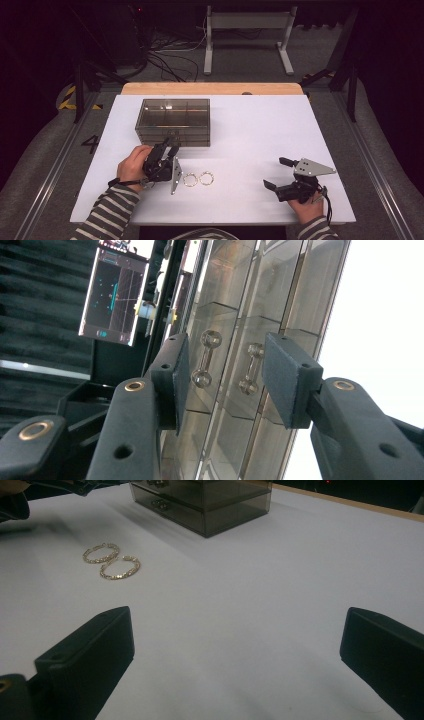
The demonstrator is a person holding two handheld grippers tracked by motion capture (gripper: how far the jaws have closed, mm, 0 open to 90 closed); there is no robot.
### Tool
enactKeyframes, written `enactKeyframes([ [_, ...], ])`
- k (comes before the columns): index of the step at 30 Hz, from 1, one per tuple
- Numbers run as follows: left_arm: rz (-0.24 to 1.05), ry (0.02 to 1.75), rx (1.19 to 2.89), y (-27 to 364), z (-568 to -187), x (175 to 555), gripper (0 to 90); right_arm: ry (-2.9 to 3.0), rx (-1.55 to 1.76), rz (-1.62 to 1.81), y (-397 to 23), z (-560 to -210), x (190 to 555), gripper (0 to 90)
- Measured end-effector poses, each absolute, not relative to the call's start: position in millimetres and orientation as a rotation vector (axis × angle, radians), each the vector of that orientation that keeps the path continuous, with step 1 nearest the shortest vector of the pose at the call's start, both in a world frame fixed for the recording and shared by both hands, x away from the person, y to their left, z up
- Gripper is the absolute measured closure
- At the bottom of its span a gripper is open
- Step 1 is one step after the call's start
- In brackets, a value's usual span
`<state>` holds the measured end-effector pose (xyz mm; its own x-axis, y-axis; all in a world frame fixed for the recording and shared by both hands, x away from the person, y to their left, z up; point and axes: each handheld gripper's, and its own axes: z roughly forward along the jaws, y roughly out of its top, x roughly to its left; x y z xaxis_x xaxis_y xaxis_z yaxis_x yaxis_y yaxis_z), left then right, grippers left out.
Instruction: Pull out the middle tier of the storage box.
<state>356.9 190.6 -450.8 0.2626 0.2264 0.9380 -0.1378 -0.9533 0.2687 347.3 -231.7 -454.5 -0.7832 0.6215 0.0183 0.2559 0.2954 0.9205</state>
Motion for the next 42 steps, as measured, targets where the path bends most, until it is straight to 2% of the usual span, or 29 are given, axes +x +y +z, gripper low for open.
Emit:
enactKeyframes([
  [24,1.779,0.010,2.258,180,-468,372,59.2,2.228,0.789,1.488,-232,-454,347,1.7],
  [42,1.790,0.006,2.312,177,-476,381,67.6,2.231,0.782,1.494,-232,-454,347,1.7],
])
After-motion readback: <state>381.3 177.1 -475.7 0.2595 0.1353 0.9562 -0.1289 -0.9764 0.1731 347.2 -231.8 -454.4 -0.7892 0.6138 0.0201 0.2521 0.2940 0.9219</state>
